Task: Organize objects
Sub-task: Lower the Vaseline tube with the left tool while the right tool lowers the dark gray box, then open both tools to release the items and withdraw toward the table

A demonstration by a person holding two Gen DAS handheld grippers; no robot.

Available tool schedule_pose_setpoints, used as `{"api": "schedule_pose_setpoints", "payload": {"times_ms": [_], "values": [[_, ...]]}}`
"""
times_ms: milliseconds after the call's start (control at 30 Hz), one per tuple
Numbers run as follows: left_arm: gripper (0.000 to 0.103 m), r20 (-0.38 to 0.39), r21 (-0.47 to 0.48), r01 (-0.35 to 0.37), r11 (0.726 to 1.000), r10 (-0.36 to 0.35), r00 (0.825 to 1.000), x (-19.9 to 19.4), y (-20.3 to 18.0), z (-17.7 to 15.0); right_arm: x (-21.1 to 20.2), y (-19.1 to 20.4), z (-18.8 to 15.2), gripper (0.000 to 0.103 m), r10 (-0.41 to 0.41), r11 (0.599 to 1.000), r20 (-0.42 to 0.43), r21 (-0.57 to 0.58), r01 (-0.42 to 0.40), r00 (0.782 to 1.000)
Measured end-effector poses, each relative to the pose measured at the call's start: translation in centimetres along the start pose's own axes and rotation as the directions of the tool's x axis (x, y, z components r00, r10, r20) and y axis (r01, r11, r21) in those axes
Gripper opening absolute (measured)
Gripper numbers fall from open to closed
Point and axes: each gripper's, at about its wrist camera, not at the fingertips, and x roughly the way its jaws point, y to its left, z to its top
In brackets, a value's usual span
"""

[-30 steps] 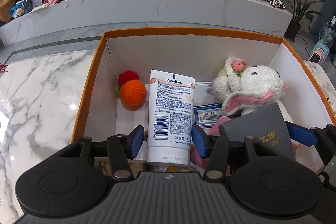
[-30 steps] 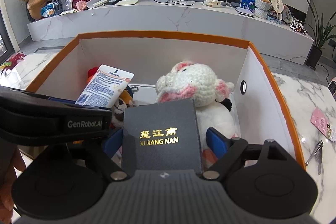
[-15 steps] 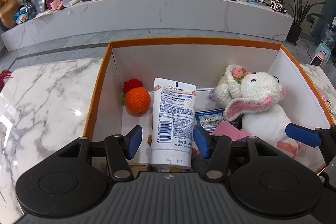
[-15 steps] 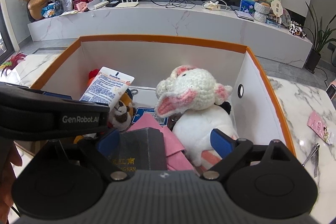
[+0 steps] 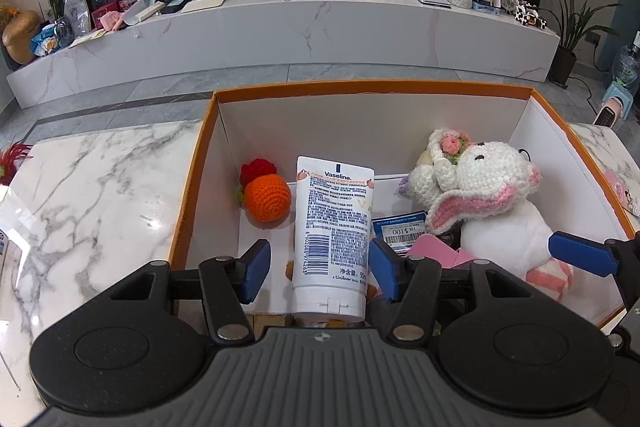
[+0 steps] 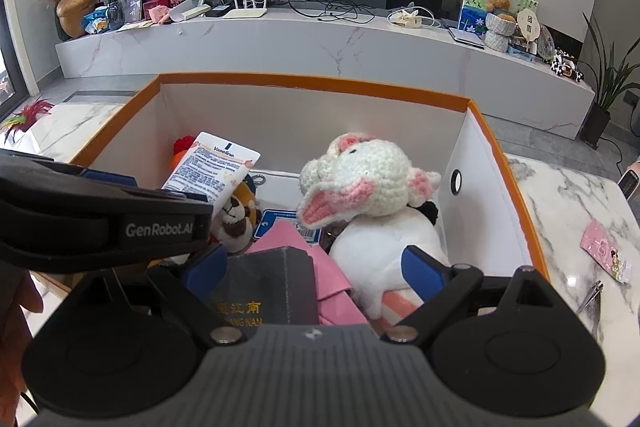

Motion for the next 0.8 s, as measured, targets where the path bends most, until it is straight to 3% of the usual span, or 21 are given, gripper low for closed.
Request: {"api": "schedule_pose_setpoints", "payload": {"times_ms": [800], "values": [[0.064,0.053,0.005,0.001,1.000,-0.001,0.999,-3.4,-0.1,-1.0,-3.6,-0.4,-0.4,0.098,-0.016,1.000,0.050,0.008,0.016,0.999]]}}
